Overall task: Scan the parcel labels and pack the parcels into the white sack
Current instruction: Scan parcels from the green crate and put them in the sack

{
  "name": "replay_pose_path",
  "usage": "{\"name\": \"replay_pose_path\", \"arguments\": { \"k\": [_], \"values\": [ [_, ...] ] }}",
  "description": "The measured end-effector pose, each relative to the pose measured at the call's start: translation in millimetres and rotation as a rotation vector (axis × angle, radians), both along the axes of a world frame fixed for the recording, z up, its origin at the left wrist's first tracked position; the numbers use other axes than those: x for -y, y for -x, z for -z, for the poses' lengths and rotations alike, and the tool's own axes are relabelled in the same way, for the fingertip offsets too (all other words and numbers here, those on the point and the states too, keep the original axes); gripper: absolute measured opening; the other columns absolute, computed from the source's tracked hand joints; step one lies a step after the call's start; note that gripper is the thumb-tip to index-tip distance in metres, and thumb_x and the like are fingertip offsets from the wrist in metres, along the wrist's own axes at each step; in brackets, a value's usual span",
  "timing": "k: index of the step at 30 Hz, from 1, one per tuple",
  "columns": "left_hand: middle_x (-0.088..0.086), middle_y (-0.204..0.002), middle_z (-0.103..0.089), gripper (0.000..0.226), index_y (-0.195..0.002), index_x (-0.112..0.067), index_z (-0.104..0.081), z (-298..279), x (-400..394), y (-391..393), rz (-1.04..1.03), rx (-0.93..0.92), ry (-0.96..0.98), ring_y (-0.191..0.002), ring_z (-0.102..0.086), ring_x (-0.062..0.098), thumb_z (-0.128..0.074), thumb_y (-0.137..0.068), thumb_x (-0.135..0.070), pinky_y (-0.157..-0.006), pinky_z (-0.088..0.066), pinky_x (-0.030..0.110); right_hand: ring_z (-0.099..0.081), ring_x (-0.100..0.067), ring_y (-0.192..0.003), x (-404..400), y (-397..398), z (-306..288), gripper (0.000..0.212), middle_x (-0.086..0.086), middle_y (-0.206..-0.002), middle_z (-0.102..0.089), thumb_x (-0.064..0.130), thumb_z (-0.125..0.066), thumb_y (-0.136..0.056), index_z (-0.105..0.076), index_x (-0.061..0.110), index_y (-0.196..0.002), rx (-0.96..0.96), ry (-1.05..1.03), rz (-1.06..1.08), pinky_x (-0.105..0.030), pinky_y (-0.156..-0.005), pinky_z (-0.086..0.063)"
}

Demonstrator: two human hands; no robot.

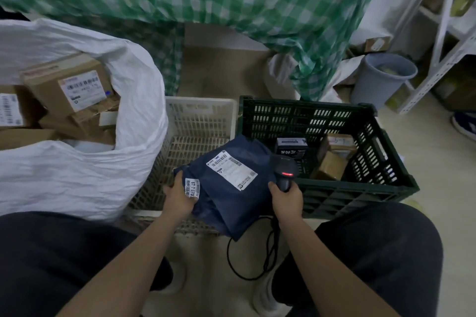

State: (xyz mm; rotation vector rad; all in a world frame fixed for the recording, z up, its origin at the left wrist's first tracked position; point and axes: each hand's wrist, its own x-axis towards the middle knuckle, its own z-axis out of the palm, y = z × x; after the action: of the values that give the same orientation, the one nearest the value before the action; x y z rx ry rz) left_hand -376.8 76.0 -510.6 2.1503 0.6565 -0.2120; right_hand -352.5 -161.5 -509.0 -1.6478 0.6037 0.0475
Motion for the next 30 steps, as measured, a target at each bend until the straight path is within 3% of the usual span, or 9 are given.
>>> {"name": "replay_pose_path", "arguments": {
  "k": [2, 5, 9, 12, 14, 17, 20, 25, 30],
  "values": [
    [0.019, -0.150, -0.022, 0.067, -0.146, -0.025, -0.026, 3.9, -1.0, -0.4, 0.033, -0.040, -0.032, -0.129, -0.038, 0.040, -0.061, -0.089, -0.024, -0.099, -0.030, 0.035, -0.061, -0.023, -0.088, -1.5, -0.4, 5.2, 0.022, -0.009, -0.098, -0.065, 0.015, -0.070, -0.086, -0.062, 0.004, -0.103, 0.012, 0.076, -0.011, -0.032, -0.076, -0.048],
    [0.016, -0.153, -0.009, 0.057, -0.146, -0.028, -0.029, -4.3, 8.0, -10.0, 0.075, -0.058, -0.231, -0.135, -0.023, 0.042, -0.050, -0.093, -0.023, -0.110, -0.024, 0.043, -0.064, -0.030, -0.091, -4.4, -2.6, 13.7, 0.023, -0.017, -0.105, -0.063, 0.020, -0.072, -0.081, -0.063, 0.005, -0.096, 0.012, 0.199, -0.041, -0.041, -0.082, -0.054],
    [0.019, -0.150, -0.027, 0.047, -0.141, -0.009, -0.040, -16.4, 22.1, -48.3, 0.188, 0.177, -0.332, -0.137, -0.025, 0.035, -0.045, -0.094, -0.010, -0.114, -0.020, 0.039, -0.063, -0.030, -0.091, -5.5, -3.4, 19.2, 0.021, -0.019, -0.108, -0.061, 0.017, -0.072, -0.083, -0.062, 0.001, -0.094, 0.023, 0.247, -0.067, -0.036, -0.081, -0.051],
    [0.016, -0.141, -0.045, 0.041, -0.137, -0.005, -0.048, -16.6, 29.7, -87.5, 0.364, 0.188, -0.282, -0.129, -0.041, 0.033, -0.047, -0.099, -0.020, -0.108, -0.030, 0.038, -0.063, -0.026, -0.092, -1.7, -1.0, 23.4, 0.022, -0.017, -0.109, -0.061, 0.017, -0.071, -0.084, -0.063, 0.001, -0.098, 0.023, 0.224, -0.067, -0.030, -0.080, -0.047],
    [0.013, -0.139, -0.050, 0.044, -0.137, -0.008, -0.047, -15.6, 33.8, -108.7, 0.419, 0.099, -0.231, -0.125, -0.047, 0.032, -0.049, -0.099, -0.029, -0.104, -0.037, 0.039, -0.064, -0.023, -0.092, 0.9, 0.1, 25.0, 0.025, -0.015, -0.111, -0.062, 0.019, -0.073, -0.083, -0.063, 0.003, -0.100, 0.017, 0.202, -0.032, -0.035, -0.085, -0.051],
    [0.013, -0.140, -0.050, 0.049, -0.140, -0.009, -0.043, -10.1, 37.1, -128.6, 0.398, -0.042, -0.165, -0.125, -0.048, 0.033, -0.046, -0.099, -0.036, -0.100, -0.038, 0.037, -0.064, -0.021, -0.091, 6.8, -1.3, 25.8, 0.026, -0.010, -0.112, -0.062, 0.027, -0.075, -0.080, -0.064, 0.011, -0.098, -0.024, 0.221, 0.032, -0.039, -0.086, -0.052],
    [0.016, -0.141, -0.048, 0.052, -0.140, -0.005, -0.042, -3.4, 33.2, -134.1, 0.302, -0.095, -0.130, -0.127, -0.046, 0.034, -0.044, -0.100, -0.038, -0.101, -0.037, 0.037, -0.063, -0.021, -0.093, 10.5, -7.2, 20.3, 0.022, -0.006, -0.102, -0.067, 0.022, -0.076, -0.080, -0.064, 0.015, -0.097, -0.025, 0.159, 0.063, -0.031, -0.082, -0.048],
    [0.008, -0.118, -0.065, 0.040, -0.122, -0.008, -0.063, 12.8, 22.6, -130.8, 0.301, -0.141, 0.014, -0.109, -0.060, 0.028, -0.054, -0.096, -0.037, -0.095, -0.045, 0.033, -0.063, -0.020, -0.090, 8.5, -22.1, 8.7, 0.023, 0.000, -0.091, -0.066, 0.006, -0.069, -0.083, -0.062, 0.014, -0.102, -0.024, 0.088, 0.038, -0.031, -0.082, -0.049],
    [0.014, -0.093, -0.067, 0.016, -0.100, -0.002, -0.067, 4.9, 25.8, -135.6, 0.184, -0.087, 0.228, -0.090, -0.062, 0.026, -0.060, -0.094, -0.015, -0.078, -0.048, 0.033, -0.065, -0.024, -0.089, 13.6, -42.4, -4.6, 0.020, -0.002, -0.086, -0.067, -0.001, -0.067, -0.081, -0.061, 0.014, -0.093, 0.030, 0.098, 0.023, -0.038, -0.081, -0.052]
  ]
}}
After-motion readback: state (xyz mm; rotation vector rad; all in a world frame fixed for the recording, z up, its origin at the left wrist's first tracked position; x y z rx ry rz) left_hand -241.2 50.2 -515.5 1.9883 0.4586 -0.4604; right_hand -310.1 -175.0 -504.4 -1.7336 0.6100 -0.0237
